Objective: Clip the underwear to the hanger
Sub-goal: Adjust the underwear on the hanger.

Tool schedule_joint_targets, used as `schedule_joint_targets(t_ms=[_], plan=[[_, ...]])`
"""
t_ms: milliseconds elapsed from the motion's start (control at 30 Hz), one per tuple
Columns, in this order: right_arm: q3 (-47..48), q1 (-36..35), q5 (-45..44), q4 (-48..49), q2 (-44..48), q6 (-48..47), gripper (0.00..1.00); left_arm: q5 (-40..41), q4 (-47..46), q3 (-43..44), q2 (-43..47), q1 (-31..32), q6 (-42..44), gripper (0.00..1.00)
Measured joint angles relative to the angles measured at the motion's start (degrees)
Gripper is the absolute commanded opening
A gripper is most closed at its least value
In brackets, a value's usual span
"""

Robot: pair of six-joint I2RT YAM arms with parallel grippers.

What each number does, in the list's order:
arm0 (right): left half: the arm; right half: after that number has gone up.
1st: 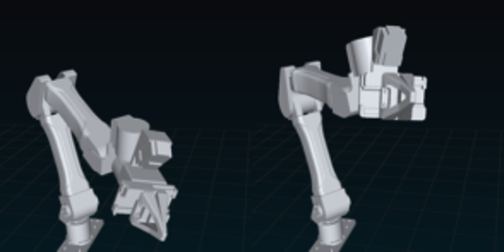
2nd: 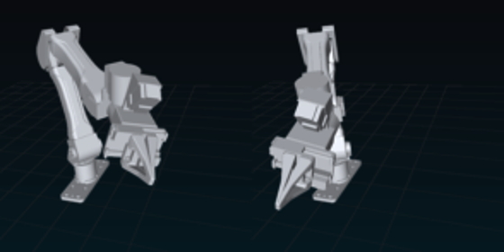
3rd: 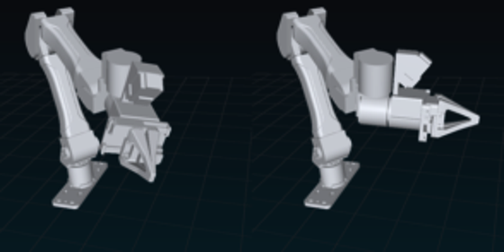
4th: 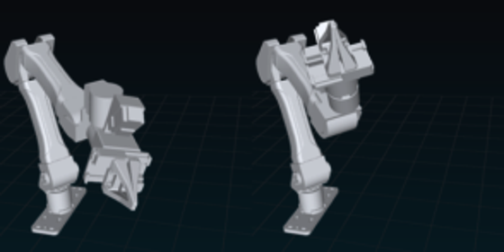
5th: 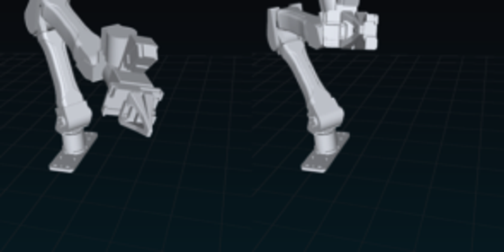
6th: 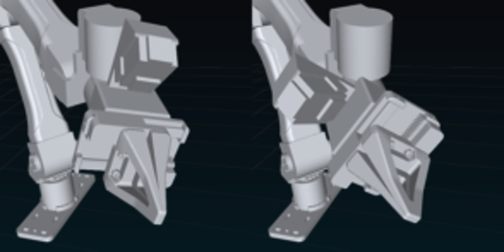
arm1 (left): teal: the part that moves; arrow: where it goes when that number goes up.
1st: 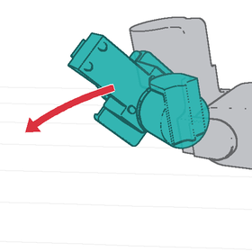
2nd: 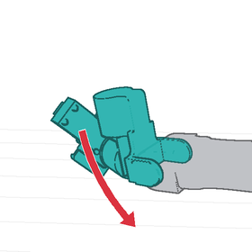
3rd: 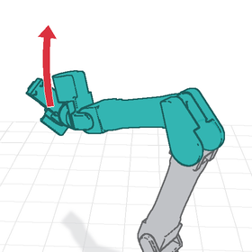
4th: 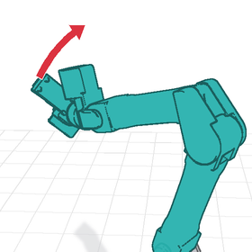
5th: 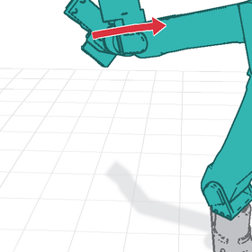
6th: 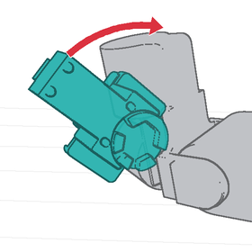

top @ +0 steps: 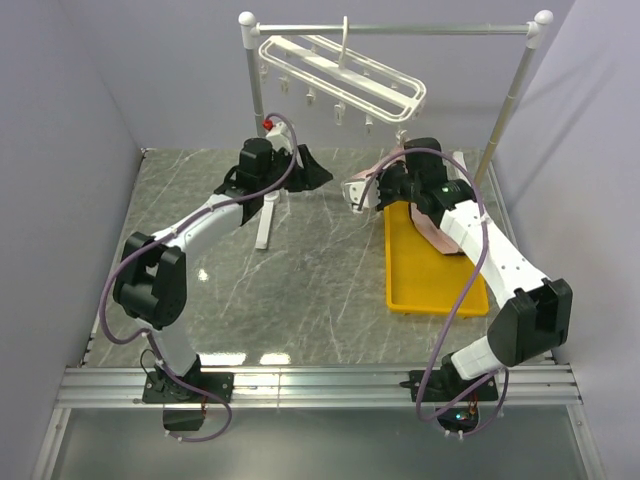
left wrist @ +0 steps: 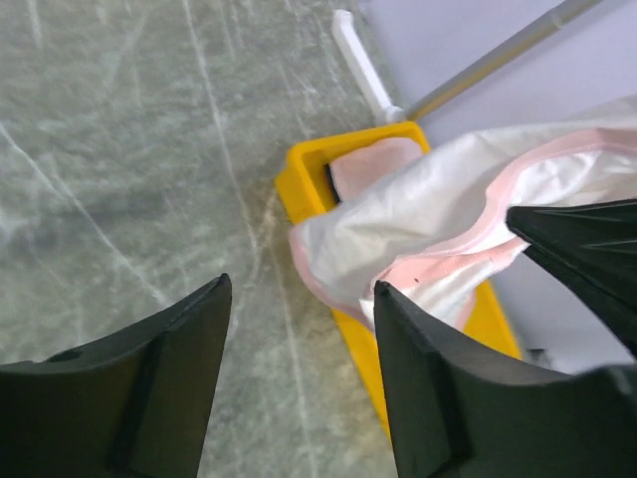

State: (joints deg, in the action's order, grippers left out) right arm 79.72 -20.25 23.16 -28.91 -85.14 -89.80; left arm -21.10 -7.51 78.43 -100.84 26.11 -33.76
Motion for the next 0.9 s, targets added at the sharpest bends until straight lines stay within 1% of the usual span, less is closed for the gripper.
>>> schedule_joint_targets(t_ms=[33,100,200,233,300,400,467,567,667,800,900], plan=[[-1.14,0.26,0.68,1.4,0.57,0.0,0.0,-1.6,-1.05,-0.63,0.02,-0.46,-1.64,0.73],[-2.62,1.05,2.03,3.78,1.16,-0.02,0.0,-4.09,-2.69,-1.49,0.0,-0.85,-4.24,0.74],[-3.15,2.08,3.45,5.81,1.25,-0.04,0.0,-7.63,-5.53,-2.16,0.0,-0.7,-7.61,0.68],[-3.15,2.36,3.78,6.1,1.25,-0.07,0.0,-8.26,-6.23,-2.27,0.0,-0.57,-7.96,0.64],[-3.15,2.89,4.57,6.54,1.25,-0.04,0.0,-9.81,-8.98,-2.97,0.02,-0.26,-8.9,0.61],[-3.13,3.43,5.81,6.67,1.25,-0.07,0.0,-10.62,-9.86,-3.19,0.0,0.39,-8.04,0.6],[-3.13,3.65,6.58,6.78,1.27,-0.13,0.0,-10.51,-9.29,-2.67,-0.04,0.81,-6.88,0.56],[-3.13,3.78,7.17,6.86,1.36,-0.28,0.0,-9.81,-6.73,0.35,-0.98,1.49,-4.37,0.5],[-3.13,3.89,8.04,6.88,1.49,-0.33,0.0,-8.83,-4.59,3.8,-2.14,2.16,-1.95,0.49],[-3.13,4.33,9.18,6.88,1.95,-0.74,0.0,-7.93,-3.28,5.55,-2.75,3.02,-0.44,0.49],[-3.15,4.5,9.81,6.93,2.93,-0.94,0.0,-7.52,-2.38,6.86,-3.76,3.56,0.07,0.45]])
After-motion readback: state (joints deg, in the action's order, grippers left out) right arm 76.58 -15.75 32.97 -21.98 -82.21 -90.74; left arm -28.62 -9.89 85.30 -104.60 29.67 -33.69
